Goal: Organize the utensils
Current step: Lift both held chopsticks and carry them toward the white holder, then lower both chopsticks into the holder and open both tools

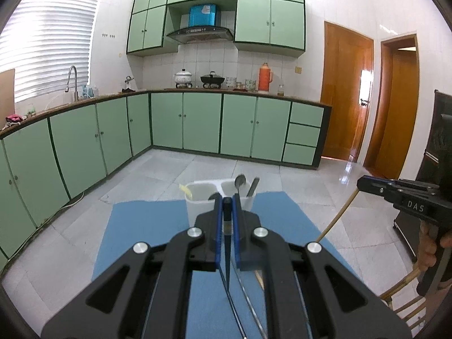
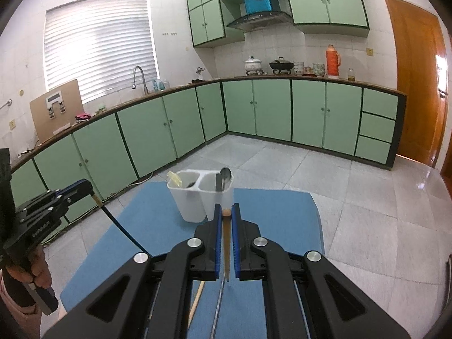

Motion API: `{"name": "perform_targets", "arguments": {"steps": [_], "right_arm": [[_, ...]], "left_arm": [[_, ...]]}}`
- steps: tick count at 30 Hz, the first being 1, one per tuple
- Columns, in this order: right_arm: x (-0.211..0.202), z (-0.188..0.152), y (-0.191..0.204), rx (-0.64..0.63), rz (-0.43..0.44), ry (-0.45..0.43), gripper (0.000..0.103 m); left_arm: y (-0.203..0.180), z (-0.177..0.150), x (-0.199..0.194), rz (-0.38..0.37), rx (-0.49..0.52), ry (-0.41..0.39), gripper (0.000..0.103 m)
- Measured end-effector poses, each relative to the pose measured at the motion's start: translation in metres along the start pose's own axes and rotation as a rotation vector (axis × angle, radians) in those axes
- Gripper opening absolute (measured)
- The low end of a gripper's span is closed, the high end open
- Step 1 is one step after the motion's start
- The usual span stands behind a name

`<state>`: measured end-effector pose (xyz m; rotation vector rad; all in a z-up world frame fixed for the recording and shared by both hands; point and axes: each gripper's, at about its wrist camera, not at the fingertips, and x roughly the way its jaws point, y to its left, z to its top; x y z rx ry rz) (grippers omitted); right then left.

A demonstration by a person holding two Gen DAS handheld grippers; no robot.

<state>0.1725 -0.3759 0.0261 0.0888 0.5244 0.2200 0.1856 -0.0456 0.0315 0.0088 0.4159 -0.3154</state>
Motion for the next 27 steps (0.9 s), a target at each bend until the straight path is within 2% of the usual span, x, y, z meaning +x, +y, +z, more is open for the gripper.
{"name": "perform_targets", "arguments": {"steps": [8, 18, 27], "right_arm": [[0.004, 0.032, 0.01, -0.033, 0.027, -0.057, 0.007], [0.016, 0.086, 0.028, -0.064, 0.082, -0.141, 0.007], [0.053, 0.131, 0.031, -0.06, 0.079, -0.177, 0.007]], "left_arm": [[0.002, 0.027, 0.003, 0.006, -0.001, -0.066, 0.006], [0.01, 0.084, 0.012, 0.039, -0.012, -0.185, 0.006], [0.015, 0.124, 0.051, 0.072, -0.021, -0.252, 0.006]]}}
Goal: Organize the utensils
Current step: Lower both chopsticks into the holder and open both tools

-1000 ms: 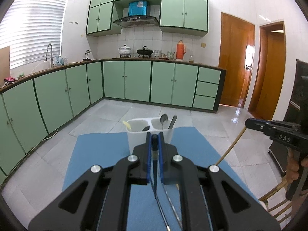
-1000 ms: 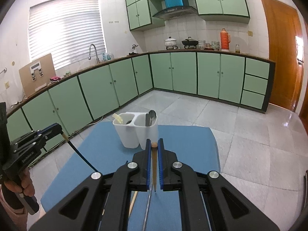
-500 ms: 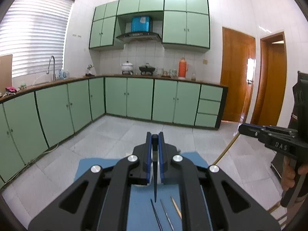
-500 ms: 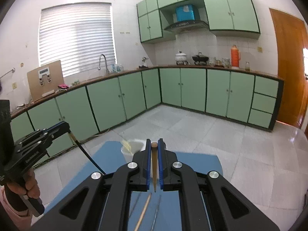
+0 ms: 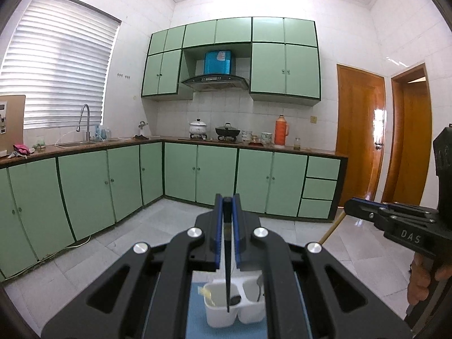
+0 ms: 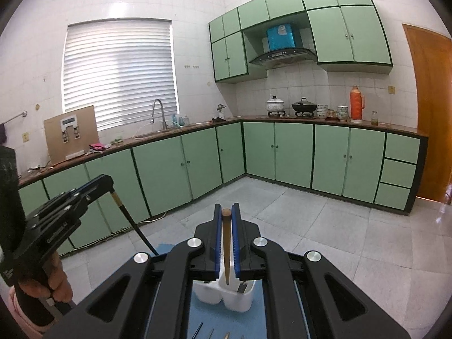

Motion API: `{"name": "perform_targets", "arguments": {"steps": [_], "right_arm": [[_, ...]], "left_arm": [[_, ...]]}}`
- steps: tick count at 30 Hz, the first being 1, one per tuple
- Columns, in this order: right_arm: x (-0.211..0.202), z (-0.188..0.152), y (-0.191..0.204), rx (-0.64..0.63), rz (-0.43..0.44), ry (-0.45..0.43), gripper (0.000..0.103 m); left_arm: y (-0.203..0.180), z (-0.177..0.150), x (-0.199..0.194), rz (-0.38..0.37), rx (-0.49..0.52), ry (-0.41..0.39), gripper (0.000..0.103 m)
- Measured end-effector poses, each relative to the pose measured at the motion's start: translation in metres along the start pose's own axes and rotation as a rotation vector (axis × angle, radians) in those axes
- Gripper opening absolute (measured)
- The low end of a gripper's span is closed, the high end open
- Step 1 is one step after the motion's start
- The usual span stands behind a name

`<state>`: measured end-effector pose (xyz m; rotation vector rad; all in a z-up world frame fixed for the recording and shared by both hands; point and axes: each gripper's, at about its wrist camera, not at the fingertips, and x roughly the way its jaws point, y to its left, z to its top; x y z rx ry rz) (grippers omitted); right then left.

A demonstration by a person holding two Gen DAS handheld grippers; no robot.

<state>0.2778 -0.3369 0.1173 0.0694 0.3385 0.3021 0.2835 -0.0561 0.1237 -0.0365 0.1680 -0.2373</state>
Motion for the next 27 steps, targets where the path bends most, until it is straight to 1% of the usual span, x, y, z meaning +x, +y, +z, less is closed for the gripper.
{"name": "perform_targets", "arguments": {"steps": [4, 6, 10, 15, 18, 21, 27], "right_arm": [[0.033, -0.002, -0.002, -0.001, -0.023, 0.044, 0.007], [0.048, -0.009, -0.002, 0.0, -0.032, 0.067, 0.007], [0.073, -0.026, -0.005, 0.016, -0.032, 0.1, 0.007], [0.096, -0.043, -0.007, 0.017, -0.054, 0.132, 0.007], [0.107, -0.05, -0.009, 0.023, -0.053, 0.157, 0.007], [0.118, -0.055, -0.012, 0.029, -0.058, 0.183, 0.007], [0.132, -0.064, -0.017, 0.042, -0.053, 0.226, 0.007]], "left_arm": [[-0.001, -0.003, 0.027, 0.006, -0.004, -0.003, 0.006], [-0.002, -0.007, 0.04, 0.009, -0.007, -0.001, 0.006], [-0.004, -0.025, 0.067, 0.032, 0.002, 0.028, 0.006], [0.001, -0.049, 0.089, 0.04, -0.005, 0.074, 0.006], [0.001, -0.061, 0.102, 0.04, 0.004, 0.116, 0.006], [0.001, -0.071, 0.114, 0.034, 0.009, 0.16, 0.006], [0.009, -0.083, 0.127, 0.034, -0.007, 0.209, 0.006]]}}
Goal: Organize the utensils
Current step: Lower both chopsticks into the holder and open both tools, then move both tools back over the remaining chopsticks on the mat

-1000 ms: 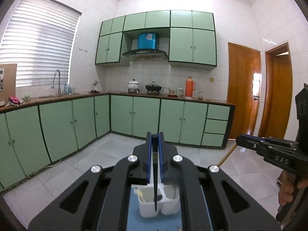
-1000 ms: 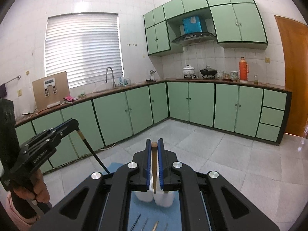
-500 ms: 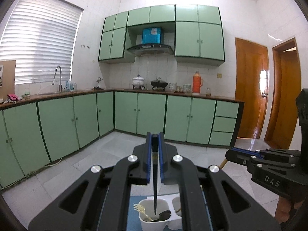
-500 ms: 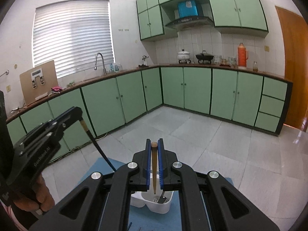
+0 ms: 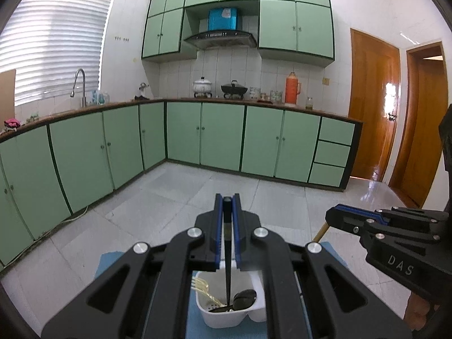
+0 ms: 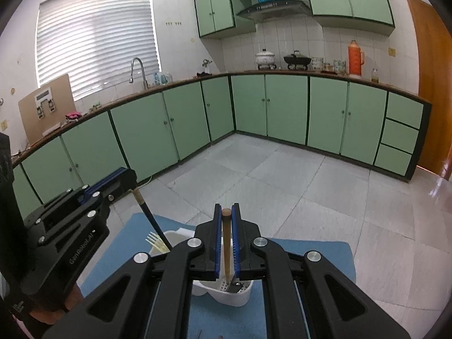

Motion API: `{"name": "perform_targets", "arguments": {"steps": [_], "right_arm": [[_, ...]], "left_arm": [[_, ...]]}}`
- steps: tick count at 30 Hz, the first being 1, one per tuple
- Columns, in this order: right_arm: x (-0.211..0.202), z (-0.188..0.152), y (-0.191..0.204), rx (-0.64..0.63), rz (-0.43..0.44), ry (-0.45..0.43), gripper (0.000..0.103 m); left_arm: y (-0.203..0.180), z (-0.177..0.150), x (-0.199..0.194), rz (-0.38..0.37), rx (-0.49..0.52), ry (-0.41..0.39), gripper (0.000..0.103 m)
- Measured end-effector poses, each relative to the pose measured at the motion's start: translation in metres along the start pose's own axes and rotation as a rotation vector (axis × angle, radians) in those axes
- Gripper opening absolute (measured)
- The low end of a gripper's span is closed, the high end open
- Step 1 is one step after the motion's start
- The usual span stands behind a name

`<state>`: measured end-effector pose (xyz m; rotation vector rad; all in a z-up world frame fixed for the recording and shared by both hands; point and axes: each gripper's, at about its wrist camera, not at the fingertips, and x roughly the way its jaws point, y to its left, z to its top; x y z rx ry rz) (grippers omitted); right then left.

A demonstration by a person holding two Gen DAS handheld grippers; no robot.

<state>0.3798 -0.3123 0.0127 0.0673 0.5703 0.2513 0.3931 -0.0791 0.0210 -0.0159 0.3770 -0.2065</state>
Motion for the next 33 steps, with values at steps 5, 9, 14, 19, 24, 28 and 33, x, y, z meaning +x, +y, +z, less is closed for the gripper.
{"name": "perform_targets", "arguments": {"steps": [5, 9, 14, 19, 24, 28, 33], "right_arm": [[0.001, -0.001, -0.001, 0.01, 0.005, -0.003, 0.007], [0.0, -0.001, -0.002, 0.013, 0.017, 0.002, 0.009], [-0.004, 0.001, -0.008, 0.034, 0.015, -0.012, 0.026], [-0.01, -0.002, -0.014, 0.042, 0.01, -0.023, 0.033], [-0.022, -0.003, -0.016, 0.053, 0.0, -0.057, 0.039], [-0.042, -0.003, -0.019, 0.044, -0.028, -0.108, 0.045], [-0.073, -0.022, -0.02, 0.027, -0.044, -0.149, 0.057]], "left_arm": [[0.001, -0.007, 0.005, 0.001, 0.004, 0.026, 0.006], [0.003, -0.009, 0.005, 0.009, 0.001, 0.036, 0.007], [0.007, -0.008, 0.0, 0.008, -0.021, 0.026, 0.042], [0.013, -0.007, -0.008, 0.005, -0.032, 0.013, 0.047], [0.019, -0.006, -0.02, 0.01, -0.046, -0.012, 0.062], [0.025, -0.003, -0.039, 0.022, -0.063, -0.046, 0.068], [0.028, -0.009, -0.074, 0.037, -0.061, -0.087, 0.081]]}}
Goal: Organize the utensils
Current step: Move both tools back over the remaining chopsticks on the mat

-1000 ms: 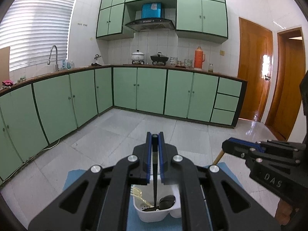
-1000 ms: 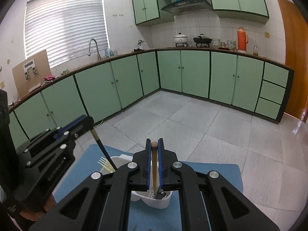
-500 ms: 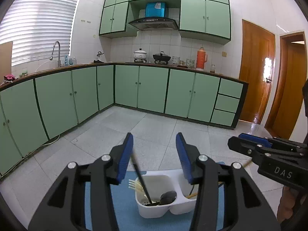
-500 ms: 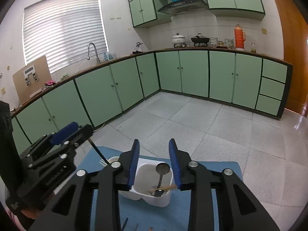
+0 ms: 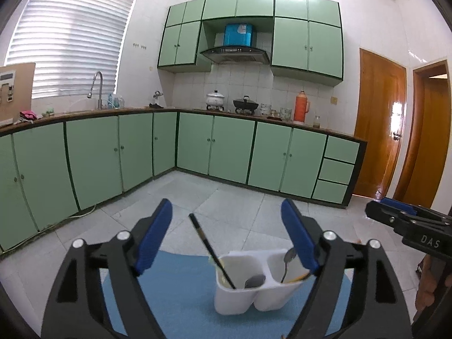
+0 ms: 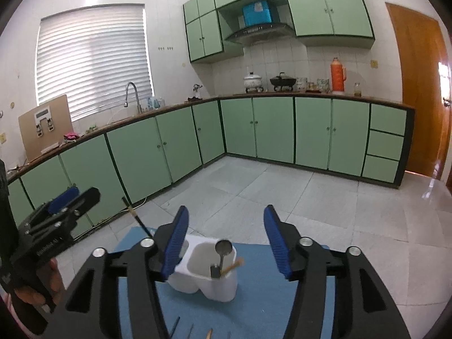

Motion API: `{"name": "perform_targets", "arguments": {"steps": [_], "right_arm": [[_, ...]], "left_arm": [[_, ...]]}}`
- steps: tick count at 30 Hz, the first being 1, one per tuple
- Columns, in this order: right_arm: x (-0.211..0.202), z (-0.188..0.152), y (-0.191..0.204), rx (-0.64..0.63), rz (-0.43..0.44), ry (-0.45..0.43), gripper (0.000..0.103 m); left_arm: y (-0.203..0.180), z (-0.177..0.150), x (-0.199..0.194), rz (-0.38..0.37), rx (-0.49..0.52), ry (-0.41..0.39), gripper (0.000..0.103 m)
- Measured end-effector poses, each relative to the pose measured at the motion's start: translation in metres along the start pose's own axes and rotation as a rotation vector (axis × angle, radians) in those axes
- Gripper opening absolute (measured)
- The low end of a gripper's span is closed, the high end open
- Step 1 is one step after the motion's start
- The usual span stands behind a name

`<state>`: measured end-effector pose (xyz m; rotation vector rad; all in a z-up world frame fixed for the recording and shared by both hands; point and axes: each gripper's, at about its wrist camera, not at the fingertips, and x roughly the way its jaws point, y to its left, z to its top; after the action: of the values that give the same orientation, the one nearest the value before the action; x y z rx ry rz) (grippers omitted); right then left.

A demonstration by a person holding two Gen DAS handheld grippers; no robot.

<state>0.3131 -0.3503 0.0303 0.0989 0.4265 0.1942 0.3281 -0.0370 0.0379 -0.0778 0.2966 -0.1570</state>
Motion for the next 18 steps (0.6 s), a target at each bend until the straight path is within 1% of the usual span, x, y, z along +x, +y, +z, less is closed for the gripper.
{"name": "perform_targets", "arguments": {"steps": [1, 2, 3, 6, 7, 9, 13, 15, 18], "right_arm": [[-0.007, -0.007, 0.0, -0.008, -0.007, -0.003, 0.058], [-0.013, -0.015, 0.001, -0.014, -0.013, -0.004, 0.062], [-0.019, -0.022, 0.002, -0.018, -0.017, -0.002, 0.063], [-0.035, -0.051, 0.006, -0.038, -0.024, 0.017, 0.068], [-0.041, -0.062, 0.007, -0.037, -0.029, 0.031, 0.069], [-0.049, -0.083, 0.008, -0.022, -0.022, 0.054, 0.07], [-0.062, -0.129, 0.014, 0.012, -0.02, 0.126, 0.071], [-0.067, -0.147, 0.016, 0.023, -0.024, 0.16, 0.071], [-0.077, -0.178, 0.016, 0.047, -0.028, 0.214, 0.071]], "left_arm": [[0.0, -0.004, -0.008, 0.001, 0.0, -0.002, 0.082], [0.0, -0.009, -0.014, 0.001, 0.001, 0.0, 0.086], [0.0, -0.016, -0.023, 0.001, 0.002, 0.001, 0.089], [0.0, -0.035, -0.04, 0.001, -0.004, 0.022, 0.091], [0.0, -0.044, -0.047, -0.009, -0.005, 0.036, 0.092], [-0.002, -0.063, -0.059, -0.002, 0.011, 0.063, 0.094], [-0.005, -0.097, -0.075, -0.001, 0.023, 0.135, 0.094], [-0.006, -0.116, -0.083, -0.005, 0.023, 0.176, 0.094], [-0.006, -0.136, -0.091, -0.003, 0.029, 0.221, 0.094]]}}
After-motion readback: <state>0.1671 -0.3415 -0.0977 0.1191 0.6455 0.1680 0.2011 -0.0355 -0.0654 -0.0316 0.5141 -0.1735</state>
